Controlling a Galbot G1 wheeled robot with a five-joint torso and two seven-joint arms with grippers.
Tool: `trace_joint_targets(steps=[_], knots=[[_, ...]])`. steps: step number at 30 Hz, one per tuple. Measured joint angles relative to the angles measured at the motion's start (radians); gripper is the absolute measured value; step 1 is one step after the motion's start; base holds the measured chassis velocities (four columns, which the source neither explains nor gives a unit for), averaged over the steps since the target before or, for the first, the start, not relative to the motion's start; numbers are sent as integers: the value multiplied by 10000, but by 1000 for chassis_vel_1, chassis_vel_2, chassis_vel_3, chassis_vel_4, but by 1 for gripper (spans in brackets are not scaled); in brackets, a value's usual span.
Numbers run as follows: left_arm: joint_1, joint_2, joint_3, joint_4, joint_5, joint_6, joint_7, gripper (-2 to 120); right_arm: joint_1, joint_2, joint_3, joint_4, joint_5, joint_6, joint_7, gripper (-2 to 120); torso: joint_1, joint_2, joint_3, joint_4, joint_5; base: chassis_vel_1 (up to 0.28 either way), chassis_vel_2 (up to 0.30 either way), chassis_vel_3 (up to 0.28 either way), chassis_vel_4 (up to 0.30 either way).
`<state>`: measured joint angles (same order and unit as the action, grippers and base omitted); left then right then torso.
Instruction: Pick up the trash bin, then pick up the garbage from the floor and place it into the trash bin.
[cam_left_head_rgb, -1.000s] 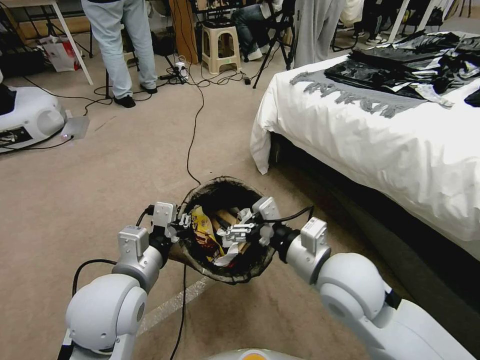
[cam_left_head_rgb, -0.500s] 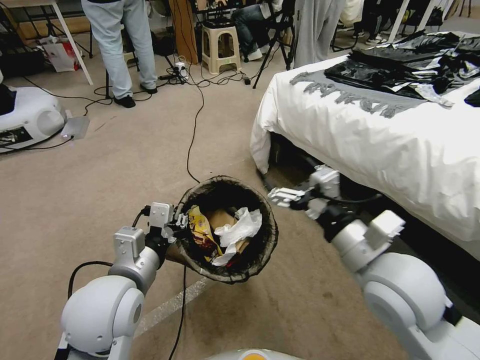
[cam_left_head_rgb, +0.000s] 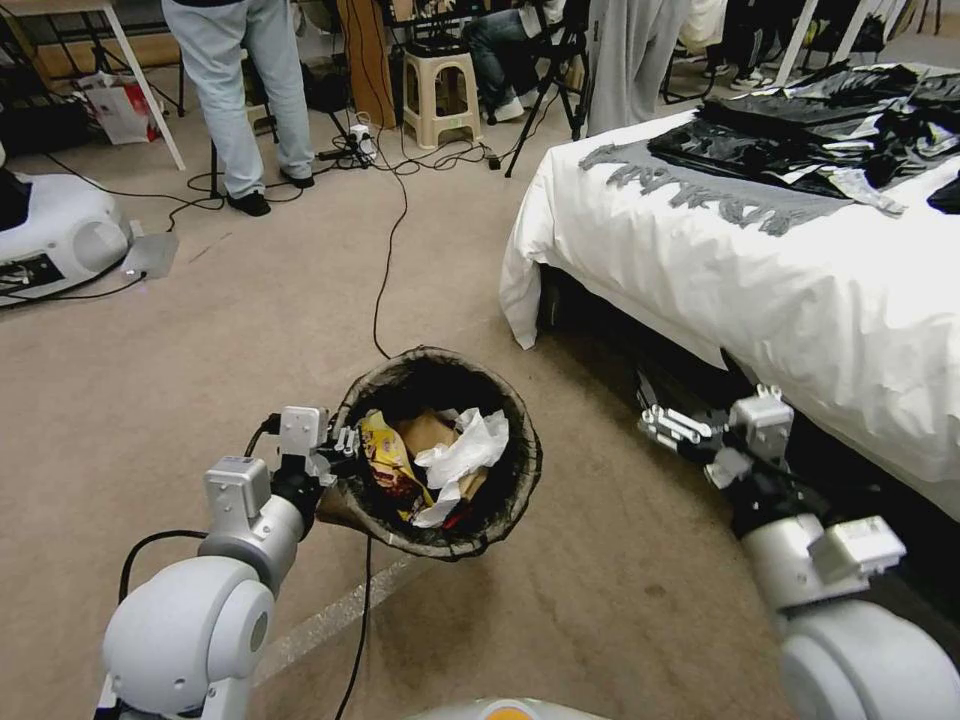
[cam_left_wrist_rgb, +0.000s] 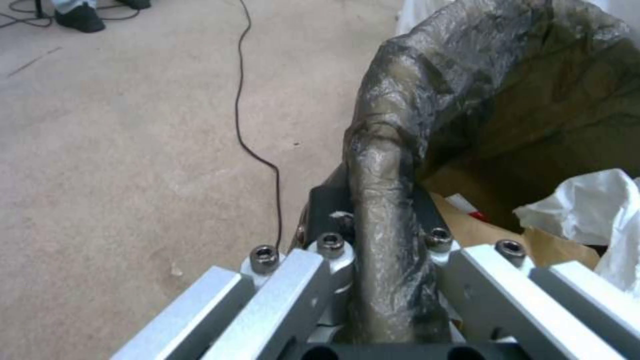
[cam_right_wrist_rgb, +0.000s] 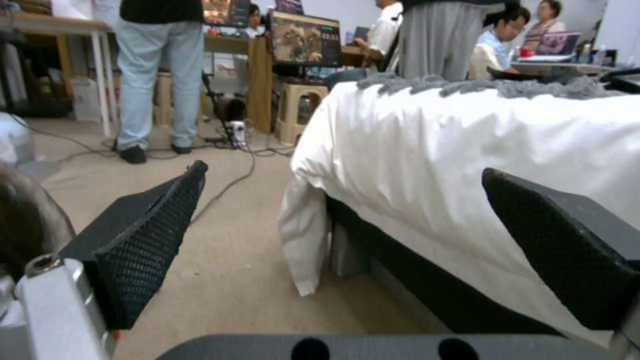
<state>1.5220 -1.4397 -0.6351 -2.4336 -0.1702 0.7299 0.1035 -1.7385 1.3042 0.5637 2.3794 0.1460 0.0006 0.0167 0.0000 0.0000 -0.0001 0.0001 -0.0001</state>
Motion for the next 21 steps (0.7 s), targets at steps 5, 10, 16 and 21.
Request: trace_joint_targets(steps=[5, 10, 16, 21], knots=[[48, 7, -76, -41, -22, -29, -1, 3, -667, 370, -152, -110, -358, 661, 9, 100, 0, 0, 0, 0, -1, 0, 0, 0, 0], [67, 26, -157, -74, -142, -23, -5, 3, -1423, 514, -103, -294, -665, 1533, 132, 100, 0, 0, -1, -1, 1, 0, 0, 0, 0], [116, 63, -208, -107, -194, 29, 13, 3, -1669, 448, 87, -374, -611, 1781, 267, 100, -1, 0, -1, -1, 1, 0, 0, 0, 0], [164, 84, -264, -155, -224, 30, 32, 3, -1616, 437, 138, -401, -533, 1783, 286, 100, 0, 1, 0, -2, 1, 0, 0, 0, 0]])
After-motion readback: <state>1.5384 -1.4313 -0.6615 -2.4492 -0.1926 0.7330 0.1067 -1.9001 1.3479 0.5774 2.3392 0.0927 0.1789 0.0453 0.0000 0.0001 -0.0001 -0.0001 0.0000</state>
